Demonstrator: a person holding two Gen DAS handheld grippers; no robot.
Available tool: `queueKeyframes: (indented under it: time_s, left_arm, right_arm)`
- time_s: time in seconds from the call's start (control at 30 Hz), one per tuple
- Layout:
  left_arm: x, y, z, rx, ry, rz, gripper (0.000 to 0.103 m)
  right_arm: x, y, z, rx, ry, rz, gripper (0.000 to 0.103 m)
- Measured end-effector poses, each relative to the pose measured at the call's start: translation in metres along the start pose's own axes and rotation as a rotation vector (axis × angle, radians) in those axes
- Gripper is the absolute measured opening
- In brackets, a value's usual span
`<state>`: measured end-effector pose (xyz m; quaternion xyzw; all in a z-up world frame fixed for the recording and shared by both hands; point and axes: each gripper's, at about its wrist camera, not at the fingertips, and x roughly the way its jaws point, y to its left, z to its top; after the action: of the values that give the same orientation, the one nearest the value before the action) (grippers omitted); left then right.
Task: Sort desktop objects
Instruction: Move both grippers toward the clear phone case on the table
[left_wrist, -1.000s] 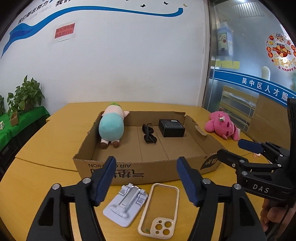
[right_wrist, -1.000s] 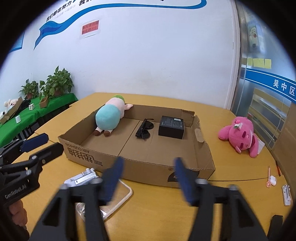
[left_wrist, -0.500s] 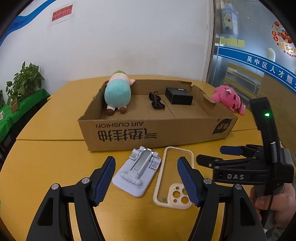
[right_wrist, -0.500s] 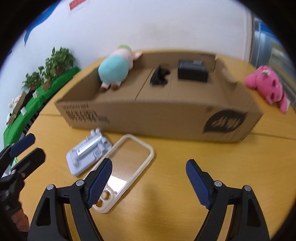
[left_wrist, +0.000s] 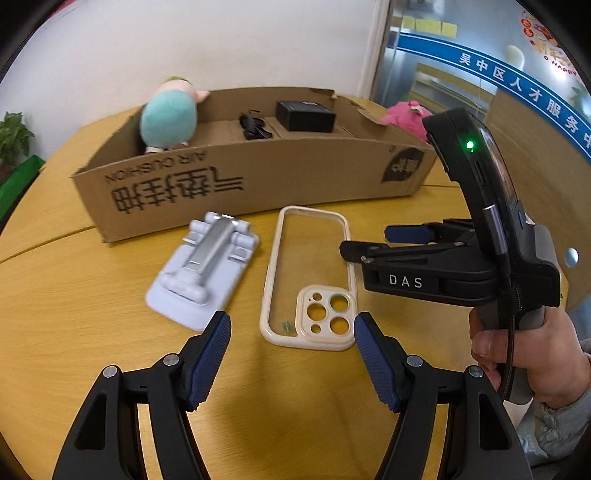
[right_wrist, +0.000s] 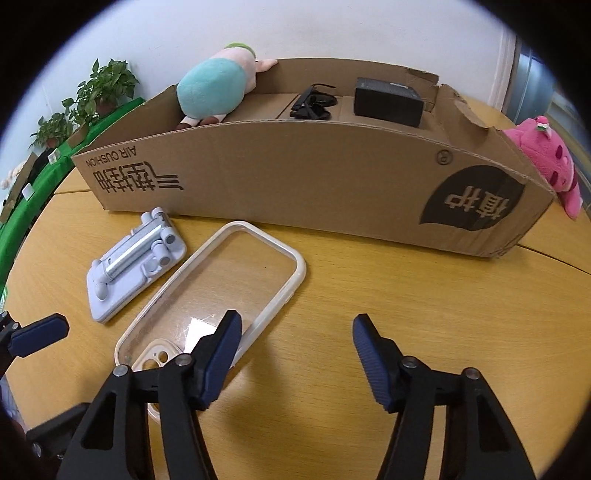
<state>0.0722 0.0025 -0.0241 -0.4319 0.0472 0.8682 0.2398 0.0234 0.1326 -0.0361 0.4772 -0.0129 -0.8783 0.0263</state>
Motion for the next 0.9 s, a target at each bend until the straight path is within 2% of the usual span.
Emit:
queueKeyframes:
  time_s: [0.23, 0.37, 0.4, 0.47, 0.5, 0.53, 0.57, 0.67, 0.77, 0.9]
  left_arm:
    - [0.016, -0.015, 0.001, 0.006, 0.059, -0.047, 0.072]
    - [0.02, -0.031, 0.001, 0.068, 0.074, -0.092, 0.072]
    - [0.02, -0.035, 0.002, 0.083, 0.073, -0.099, 0.073]
    - [0.023, -0.041, 0.003, 0.111, 0.074, -0.114, 0.073]
    - [0.027, -0.044, 0.005, 0.121, 0.081, -0.115, 0.073]
    - [0.032, -0.044, 0.008, 0.128, 0.09, -0.114, 0.073]
    - [0.037, -0.045, 0.01, 0.135, 0.102, -0.11, 0.073]
    - [0.052, -0.051, 0.014, 0.169, 0.141, -0.106, 0.073]
    - [0.064, -0.054, 0.013, 0.201, 0.164, -0.089, 0.073]
    - [0.062, -0.052, 0.008, 0.274, 0.154, -0.072, 0.073]
  right_arm:
    - [-0.005, -0.027, -0.004, -0.001, 0.016, -0.04, 0.057]
    - [-0.008, -0.049, -0.005, 0.027, 0.096, -0.002, 0.058]
    - [-0.01, -0.055, -0.005, 0.044, 0.127, 0.042, 0.058]
    - [-0.025, -0.066, -0.001, 0.06, 0.107, 0.169, 0.06]
    - [-0.03, -0.07, 0.003, 0.05, 0.086, 0.197, 0.064]
    - [-0.033, -0.074, 0.008, 0.03, 0.065, 0.228, 0.076]
    - [-0.033, -0.078, 0.014, 0.003, 0.041, 0.249, 0.082]
    - [-0.018, -0.088, 0.027, -0.002, 0.044, 0.281, 0.082]
    - [0.006, -0.095, 0.03, 0.065, 0.074, 0.473, 0.083]
    - [0.001, -0.084, 0.015, 0.073, 0.073, 0.608, 0.083]
